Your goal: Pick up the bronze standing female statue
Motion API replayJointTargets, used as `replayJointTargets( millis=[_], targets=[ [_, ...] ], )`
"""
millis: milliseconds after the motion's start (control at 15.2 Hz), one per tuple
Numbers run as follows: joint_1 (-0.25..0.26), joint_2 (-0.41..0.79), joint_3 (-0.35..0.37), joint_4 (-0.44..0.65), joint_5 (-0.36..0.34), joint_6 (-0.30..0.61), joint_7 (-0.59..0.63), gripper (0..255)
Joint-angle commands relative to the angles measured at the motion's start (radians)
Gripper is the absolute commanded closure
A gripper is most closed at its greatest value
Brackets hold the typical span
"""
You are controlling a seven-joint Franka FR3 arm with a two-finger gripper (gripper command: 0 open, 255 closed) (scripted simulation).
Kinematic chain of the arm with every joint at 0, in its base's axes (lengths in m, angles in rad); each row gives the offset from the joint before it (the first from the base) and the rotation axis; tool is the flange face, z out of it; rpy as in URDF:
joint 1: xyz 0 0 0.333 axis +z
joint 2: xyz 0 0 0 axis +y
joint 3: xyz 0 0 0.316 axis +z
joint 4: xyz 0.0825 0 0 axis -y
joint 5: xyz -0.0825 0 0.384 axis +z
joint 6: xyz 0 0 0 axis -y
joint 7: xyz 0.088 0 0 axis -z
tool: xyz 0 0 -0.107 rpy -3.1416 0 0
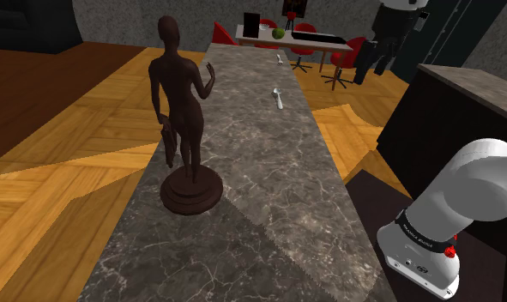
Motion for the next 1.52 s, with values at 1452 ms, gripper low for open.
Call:
replayJointTargets(
  millis=[1452],
  targets=[
    [0.163, 0.566, 0.264, 0.565, 0.105, 0.072, 0.080, 0]
  ],
)
